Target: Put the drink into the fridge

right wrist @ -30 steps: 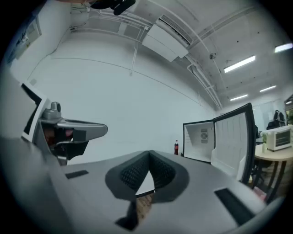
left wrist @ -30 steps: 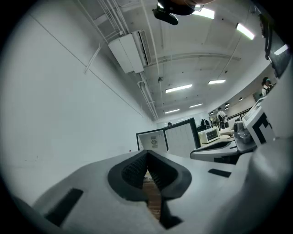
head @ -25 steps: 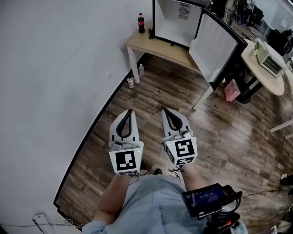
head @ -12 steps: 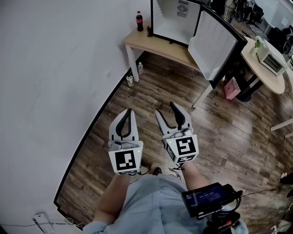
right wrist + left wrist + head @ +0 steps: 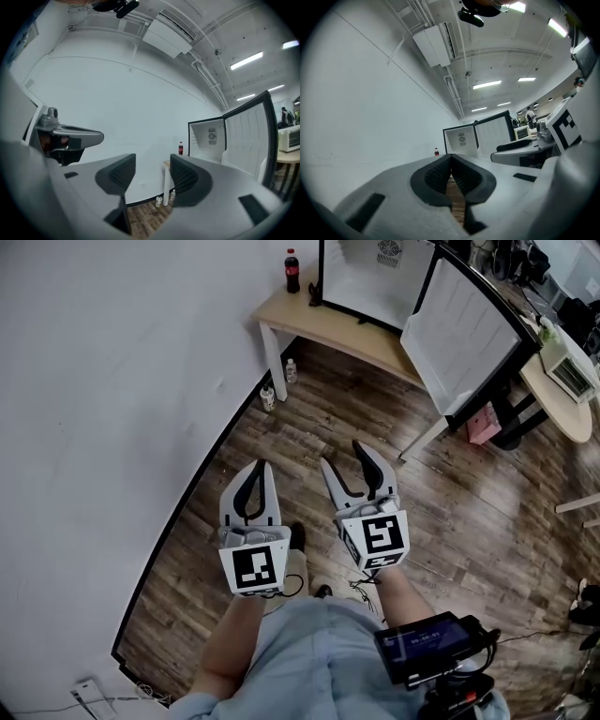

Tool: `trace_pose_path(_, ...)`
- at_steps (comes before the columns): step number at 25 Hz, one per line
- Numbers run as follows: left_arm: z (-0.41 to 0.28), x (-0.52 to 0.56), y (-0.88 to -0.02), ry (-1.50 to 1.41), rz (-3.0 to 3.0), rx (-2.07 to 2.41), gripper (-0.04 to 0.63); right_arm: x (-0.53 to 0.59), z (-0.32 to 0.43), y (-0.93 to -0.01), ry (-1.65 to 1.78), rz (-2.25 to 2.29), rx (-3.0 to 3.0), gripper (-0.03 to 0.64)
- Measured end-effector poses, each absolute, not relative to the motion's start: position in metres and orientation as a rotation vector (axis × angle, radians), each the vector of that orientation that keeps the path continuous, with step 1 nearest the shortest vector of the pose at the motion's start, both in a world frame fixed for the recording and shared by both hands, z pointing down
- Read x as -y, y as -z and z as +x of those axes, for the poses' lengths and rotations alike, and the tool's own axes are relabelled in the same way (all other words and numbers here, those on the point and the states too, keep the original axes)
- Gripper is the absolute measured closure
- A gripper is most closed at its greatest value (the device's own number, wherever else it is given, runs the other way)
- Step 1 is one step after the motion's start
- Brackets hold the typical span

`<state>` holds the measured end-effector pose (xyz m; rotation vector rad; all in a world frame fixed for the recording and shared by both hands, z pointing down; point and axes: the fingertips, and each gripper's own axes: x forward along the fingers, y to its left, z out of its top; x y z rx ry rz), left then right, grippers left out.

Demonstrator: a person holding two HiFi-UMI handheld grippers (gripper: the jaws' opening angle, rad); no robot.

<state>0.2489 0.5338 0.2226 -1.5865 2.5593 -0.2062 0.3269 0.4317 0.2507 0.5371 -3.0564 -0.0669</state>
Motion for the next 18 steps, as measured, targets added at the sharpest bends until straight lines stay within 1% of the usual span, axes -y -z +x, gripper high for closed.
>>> trace_pose_path(12, 0.104, -0.437, -0.221, 0.197, -1.653, -2.553, 0.588, -0.334, 0.188, -0.251, 0.053, 0.621, 3.041, 0.382)
trace_pose_path(18, 0.054, -0.399, -0.208, 0.190, -1.668, -2.512, 0.588, -0.296, 0.140, -0.235, 0.091, 0.673, 3.054, 0.382)
